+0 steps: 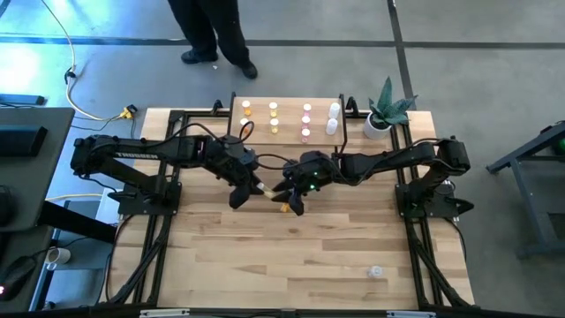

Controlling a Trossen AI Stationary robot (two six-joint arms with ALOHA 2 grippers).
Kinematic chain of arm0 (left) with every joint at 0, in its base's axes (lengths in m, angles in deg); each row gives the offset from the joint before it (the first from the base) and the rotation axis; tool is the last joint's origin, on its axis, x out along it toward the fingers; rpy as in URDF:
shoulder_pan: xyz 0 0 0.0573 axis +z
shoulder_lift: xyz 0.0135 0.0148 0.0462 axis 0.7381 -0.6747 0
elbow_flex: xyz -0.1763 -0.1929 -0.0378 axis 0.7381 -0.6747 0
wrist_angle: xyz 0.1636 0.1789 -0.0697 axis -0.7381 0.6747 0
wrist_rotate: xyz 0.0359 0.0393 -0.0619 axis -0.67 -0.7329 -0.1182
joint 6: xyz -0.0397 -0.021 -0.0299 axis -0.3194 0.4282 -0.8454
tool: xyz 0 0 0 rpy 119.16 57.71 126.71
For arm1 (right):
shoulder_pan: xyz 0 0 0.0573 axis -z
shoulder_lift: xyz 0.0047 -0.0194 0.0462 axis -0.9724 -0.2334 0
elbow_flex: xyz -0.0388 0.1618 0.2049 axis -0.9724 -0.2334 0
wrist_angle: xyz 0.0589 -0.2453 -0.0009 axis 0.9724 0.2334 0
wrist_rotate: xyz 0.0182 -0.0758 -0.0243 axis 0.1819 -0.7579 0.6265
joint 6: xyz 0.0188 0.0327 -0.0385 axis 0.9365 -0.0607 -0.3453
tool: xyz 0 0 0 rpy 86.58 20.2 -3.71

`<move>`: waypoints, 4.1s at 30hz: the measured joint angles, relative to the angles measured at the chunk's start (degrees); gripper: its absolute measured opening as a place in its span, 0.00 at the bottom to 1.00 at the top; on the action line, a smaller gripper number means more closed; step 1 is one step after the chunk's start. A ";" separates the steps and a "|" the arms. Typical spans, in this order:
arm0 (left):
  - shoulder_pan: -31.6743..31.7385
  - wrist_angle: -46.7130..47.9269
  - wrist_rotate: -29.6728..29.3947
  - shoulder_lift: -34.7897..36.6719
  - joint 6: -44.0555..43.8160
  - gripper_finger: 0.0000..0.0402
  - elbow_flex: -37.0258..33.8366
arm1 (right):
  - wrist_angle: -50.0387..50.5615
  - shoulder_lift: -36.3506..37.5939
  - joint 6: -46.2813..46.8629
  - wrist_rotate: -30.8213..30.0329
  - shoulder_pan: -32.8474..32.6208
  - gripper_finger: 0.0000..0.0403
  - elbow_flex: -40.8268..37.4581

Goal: Pick and place medicine bottles onto shelf by color
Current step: Put the yellow pill bottle on the shelf aligned with other yellow pill bottles

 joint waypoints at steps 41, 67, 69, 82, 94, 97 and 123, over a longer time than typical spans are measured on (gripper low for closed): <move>18.00 22.67 -15.79 0.77 28.61 0.29 19.92 | 1.41 16.19 -3.06 -12.18 15.97 0.50 0.00; 19.93 24.66 -16.14 -14.89 26.58 0.29 34.60 | 6.19 21.00 -7.70 -12.09 29.03 0.50 0.00; 19.54 25.51 -16.10 -16.38 26.47 0.29 34.60 | 6.42 21.00 -7.84 -12.07 29.58 0.50 0.00; 18.55 28.07 -16.33 -23.67 25.55 0.29 34.60 | 7.08 20.98 -9.36 -11.59 32.33 0.50 0.00; 18.68 28.20 -19.46 -27.03 24.98 0.29 34.58 | 7.06 20.96 -10.36 -11.60 32.82 0.50 0.00; 18.89 28.20 -19.96 -27.49 25.05 0.29 34.58 | 7.06 20.96 -10.41 -11.61 32.82 0.50 0.00; 20.11 28.15 -24.47 -27.65 25.14 0.29 34.58 | 7.06 20.96 -10.34 -11.61 32.82 0.50 0.00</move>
